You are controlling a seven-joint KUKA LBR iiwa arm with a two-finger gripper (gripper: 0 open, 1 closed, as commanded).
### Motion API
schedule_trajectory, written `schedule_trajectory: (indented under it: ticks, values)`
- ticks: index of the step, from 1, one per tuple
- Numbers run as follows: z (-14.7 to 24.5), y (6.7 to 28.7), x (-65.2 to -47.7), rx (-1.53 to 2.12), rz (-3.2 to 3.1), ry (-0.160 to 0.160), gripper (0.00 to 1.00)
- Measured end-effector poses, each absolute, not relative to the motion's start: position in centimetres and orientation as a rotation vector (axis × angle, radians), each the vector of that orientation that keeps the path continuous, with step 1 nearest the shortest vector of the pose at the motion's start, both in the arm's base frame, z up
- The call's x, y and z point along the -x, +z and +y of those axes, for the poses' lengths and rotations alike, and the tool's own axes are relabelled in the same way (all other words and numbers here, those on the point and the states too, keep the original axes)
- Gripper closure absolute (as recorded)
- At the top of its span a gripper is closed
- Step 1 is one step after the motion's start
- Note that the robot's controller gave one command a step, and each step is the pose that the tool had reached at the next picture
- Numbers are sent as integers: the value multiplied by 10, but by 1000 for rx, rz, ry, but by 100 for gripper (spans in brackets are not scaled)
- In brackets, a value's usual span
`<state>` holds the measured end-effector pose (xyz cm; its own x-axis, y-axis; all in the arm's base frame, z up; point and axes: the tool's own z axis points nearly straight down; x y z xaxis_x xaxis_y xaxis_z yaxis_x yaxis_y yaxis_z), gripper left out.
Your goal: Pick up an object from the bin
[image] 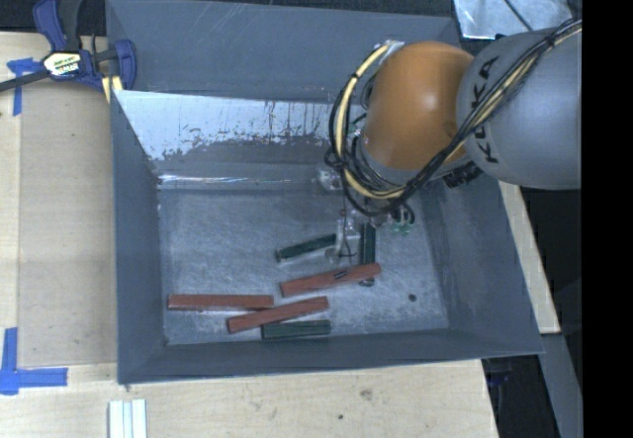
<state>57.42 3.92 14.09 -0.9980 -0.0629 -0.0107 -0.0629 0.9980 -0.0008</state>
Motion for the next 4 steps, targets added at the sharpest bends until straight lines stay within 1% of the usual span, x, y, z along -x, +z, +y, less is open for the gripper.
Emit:
schedule_trajectory:
  ticks: [1,2,3,4]
  values:
    - [16,73,-544,384,3110,2,100]
    - [16,73,-544,383,3110,2,100]
    - [44,178,-548,336,3120,0,100]
    - [44,178,-548,334,3120,1,0]
